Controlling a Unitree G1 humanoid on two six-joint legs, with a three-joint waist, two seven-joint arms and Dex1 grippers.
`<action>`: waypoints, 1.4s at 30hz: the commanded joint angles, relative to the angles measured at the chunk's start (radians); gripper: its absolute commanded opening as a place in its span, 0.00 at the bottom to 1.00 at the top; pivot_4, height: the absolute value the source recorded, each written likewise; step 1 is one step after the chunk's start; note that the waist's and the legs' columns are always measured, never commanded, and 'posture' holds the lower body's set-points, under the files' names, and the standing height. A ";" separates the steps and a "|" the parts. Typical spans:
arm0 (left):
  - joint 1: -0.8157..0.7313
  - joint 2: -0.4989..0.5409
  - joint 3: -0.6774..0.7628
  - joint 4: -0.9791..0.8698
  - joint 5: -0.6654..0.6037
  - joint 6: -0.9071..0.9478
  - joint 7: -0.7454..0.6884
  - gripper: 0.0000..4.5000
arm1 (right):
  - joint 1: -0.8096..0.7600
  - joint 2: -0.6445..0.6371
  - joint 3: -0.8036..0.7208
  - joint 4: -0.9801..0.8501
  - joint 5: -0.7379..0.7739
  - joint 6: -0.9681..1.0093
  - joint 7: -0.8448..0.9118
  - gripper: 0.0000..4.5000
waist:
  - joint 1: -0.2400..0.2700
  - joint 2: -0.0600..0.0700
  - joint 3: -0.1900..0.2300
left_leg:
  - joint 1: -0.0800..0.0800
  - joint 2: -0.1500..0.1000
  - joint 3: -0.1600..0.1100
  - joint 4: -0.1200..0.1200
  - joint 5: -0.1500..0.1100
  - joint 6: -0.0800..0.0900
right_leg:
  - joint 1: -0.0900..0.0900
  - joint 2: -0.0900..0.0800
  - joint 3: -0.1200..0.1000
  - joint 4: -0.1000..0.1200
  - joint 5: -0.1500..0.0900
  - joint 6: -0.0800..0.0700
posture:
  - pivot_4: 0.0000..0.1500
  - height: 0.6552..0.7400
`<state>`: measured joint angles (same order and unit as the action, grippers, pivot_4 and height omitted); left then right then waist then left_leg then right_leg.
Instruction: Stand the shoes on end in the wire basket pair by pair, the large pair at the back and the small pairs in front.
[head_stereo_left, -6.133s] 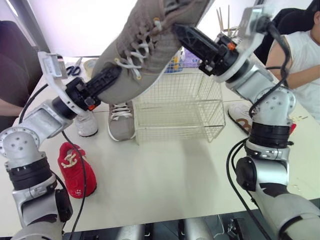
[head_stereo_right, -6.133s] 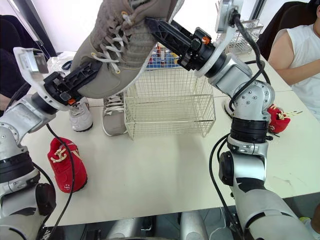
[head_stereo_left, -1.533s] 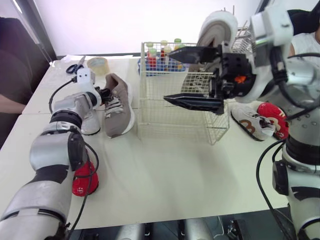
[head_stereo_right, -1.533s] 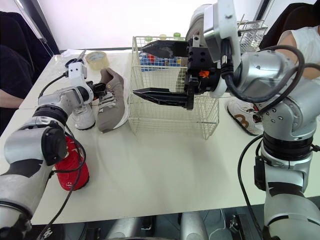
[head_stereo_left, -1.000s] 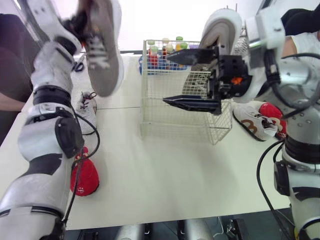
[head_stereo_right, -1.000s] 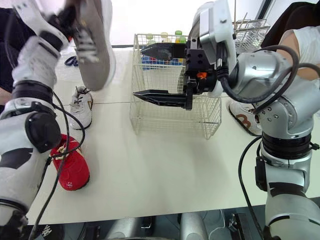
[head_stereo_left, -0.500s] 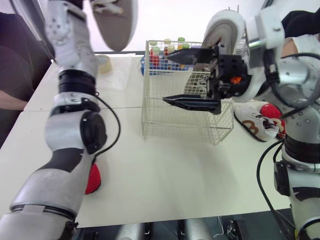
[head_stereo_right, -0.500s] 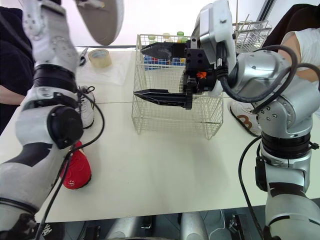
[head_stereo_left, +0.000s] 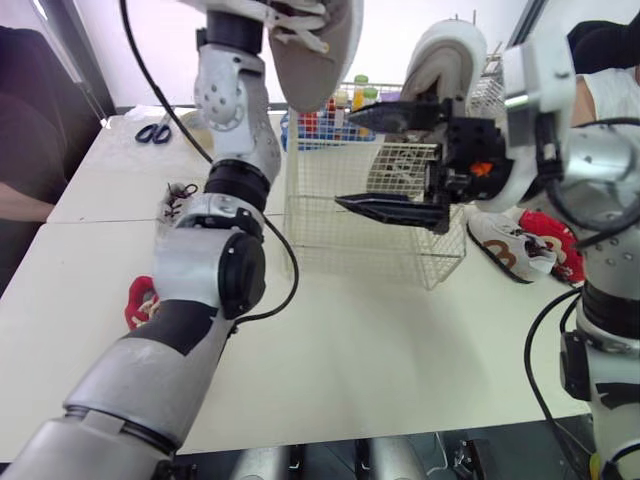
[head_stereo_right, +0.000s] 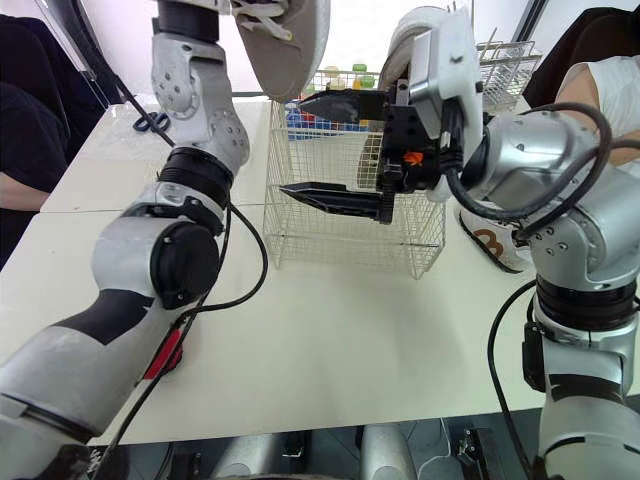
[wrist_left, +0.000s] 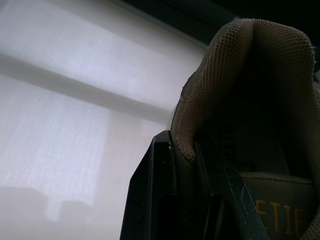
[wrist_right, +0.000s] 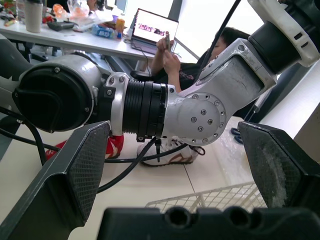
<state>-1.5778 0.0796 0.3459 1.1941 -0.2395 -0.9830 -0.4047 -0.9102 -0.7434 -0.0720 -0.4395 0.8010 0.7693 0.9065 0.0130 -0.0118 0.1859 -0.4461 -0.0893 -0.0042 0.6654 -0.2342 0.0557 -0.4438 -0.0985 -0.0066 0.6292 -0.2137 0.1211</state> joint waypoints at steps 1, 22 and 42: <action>-0.049 -0.014 -0.013 -0.002 0.019 -0.055 0.029 0.00 | 0.001 -0.019 -0.049 -0.049 0.026 -0.002 -0.023 1.00 | 0.000 0.000 0.000 | 0.000 0.000 0.000 0.000 0.000 0.000 | 0.000 0.000 0.000 0.000 0.000 0.000 | 1.00 1.00; 0.016 -0.010 -0.172 0.085 0.412 -0.179 0.566 0.00 | -0.074 -0.155 -0.124 -0.205 0.299 0.243 -0.296 1.00 | 0.001 0.000 0.000 | 0.000 0.001 0.000 0.000 -0.002 0.003 | 0.000 -0.002 0.000 -0.001 0.000 0.000 | 1.00 1.00; 0.255 -0.024 -0.409 0.090 0.622 -0.118 0.859 0.00 | -0.179 -0.169 -0.086 -0.183 0.468 0.312 -0.473 1.00 | 0.031 -0.002 -0.030 | 0.012 0.001 0.000 0.000 -0.006 0.004 | 0.016 -0.004 0.000 -0.008 0.000 0.000 | 1.00 1.00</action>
<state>-1.3873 0.0661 -0.0432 1.2219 0.3824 -1.1277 0.5119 -1.0669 -0.9035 -0.1402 -0.6231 1.2638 1.1049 0.4384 0.0435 -0.0139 0.1555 -0.4330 -0.0884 -0.0044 0.6654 -0.2413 0.0605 -0.4259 -0.1026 -0.0070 0.6200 -0.2137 0.1211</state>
